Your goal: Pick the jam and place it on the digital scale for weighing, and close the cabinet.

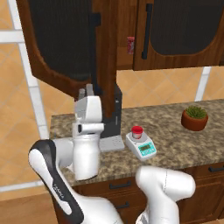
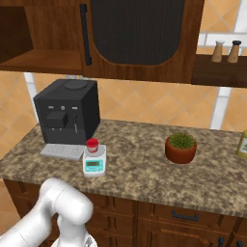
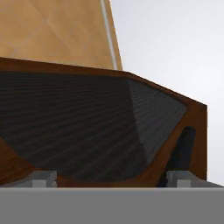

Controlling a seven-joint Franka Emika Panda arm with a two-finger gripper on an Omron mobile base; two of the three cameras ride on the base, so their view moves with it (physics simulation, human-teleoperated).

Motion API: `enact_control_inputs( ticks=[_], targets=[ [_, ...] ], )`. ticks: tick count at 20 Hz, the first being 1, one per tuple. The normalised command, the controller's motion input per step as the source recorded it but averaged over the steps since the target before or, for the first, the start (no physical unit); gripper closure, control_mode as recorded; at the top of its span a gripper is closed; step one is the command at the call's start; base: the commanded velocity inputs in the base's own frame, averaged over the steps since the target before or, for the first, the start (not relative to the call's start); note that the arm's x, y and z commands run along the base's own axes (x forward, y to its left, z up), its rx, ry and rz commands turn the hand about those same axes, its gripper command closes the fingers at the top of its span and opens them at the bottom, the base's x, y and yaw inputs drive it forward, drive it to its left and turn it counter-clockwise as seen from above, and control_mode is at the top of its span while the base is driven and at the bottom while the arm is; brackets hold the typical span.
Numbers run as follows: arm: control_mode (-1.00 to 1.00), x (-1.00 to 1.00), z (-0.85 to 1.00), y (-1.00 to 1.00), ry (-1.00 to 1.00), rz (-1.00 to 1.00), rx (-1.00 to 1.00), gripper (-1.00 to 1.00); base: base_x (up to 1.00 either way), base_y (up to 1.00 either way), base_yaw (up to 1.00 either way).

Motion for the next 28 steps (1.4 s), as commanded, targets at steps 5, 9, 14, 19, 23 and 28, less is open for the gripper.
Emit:
enact_control_inputs(
  ticks=[5,9,14,19,23,28],
  targets=[
    [-1.00,0.08,0.43,-1.00,0.12,0.00,0.28,-1.00,0.00,0.00,0.00],
    [-1.00,0.81,0.16,-0.88,0.37,-0.04,0.18,-1.00,0.00,0.00,0.00],
    [-1.00,1.00,0.00,-0.22,0.16,-0.05,0.04,-1.00,0.00,0.00,0.00],
    [-1.00,1.00,0.00,0.00,0.00,-0.06,0.00,-1.00,0.00,0.00,0.00],
    [-1.00,1.00,-0.04,0.00,0.00,-0.01,0.00,-1.00,0.00,0.00,0.00],
    [-1.00,1.00,-0.30,0.19,-0.08,0.00,0.00,-1.00,0.00,0.00,0.00]
  ],
)
